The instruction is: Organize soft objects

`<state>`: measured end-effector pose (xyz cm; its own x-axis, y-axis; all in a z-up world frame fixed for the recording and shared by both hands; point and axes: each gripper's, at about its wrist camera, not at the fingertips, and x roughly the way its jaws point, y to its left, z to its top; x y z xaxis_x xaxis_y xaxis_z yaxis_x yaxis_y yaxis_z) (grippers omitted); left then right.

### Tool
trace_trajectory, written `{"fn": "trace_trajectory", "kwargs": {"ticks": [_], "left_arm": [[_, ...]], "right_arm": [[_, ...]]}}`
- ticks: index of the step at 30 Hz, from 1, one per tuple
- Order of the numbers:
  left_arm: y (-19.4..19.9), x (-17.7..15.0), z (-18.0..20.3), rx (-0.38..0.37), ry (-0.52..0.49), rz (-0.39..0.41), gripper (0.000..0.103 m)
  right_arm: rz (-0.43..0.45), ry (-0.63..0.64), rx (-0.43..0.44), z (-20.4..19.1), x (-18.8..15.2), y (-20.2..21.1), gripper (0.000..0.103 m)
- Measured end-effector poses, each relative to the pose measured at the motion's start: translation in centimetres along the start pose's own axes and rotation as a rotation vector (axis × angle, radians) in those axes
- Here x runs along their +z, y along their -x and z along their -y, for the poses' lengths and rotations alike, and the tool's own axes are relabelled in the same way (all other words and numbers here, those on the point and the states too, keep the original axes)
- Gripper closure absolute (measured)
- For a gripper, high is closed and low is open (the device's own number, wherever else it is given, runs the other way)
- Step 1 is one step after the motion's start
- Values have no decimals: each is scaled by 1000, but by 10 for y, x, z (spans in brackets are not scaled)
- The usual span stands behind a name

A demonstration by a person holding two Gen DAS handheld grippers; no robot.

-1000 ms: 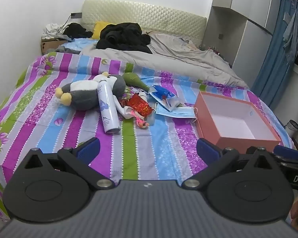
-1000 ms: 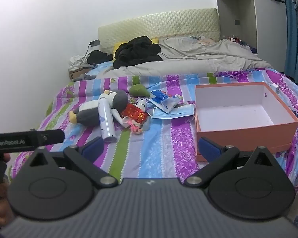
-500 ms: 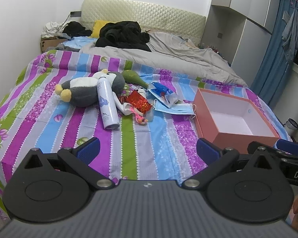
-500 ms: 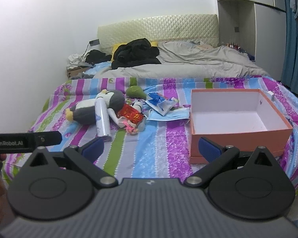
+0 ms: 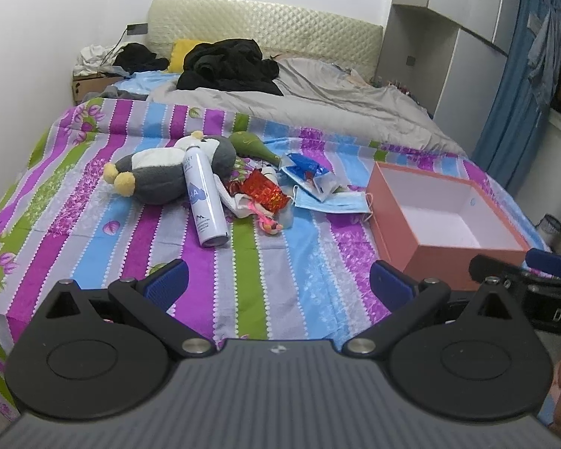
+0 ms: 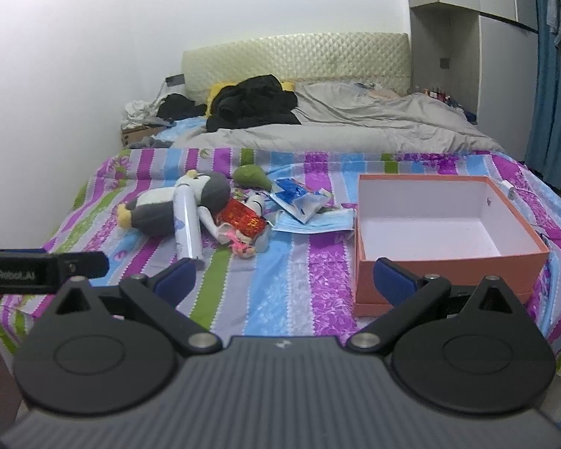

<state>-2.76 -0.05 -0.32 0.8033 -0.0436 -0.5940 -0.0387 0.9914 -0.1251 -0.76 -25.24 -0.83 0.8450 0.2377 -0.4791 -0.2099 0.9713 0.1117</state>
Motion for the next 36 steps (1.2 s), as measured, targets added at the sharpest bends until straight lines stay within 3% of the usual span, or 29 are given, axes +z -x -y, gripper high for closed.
{"fn": "trace_trajectory", "kwargs": {"ticks": [16, 36], "left_arm": [[-13, -7, -3, -32, -6, -10, 0], [-66, -24, -15, -61, -12, -77, 0]], "right_arm": [[-32, -36, 3, -1, -3, -7, 0], [-67, -108, -5, 8, -40, -36, 0]]}}
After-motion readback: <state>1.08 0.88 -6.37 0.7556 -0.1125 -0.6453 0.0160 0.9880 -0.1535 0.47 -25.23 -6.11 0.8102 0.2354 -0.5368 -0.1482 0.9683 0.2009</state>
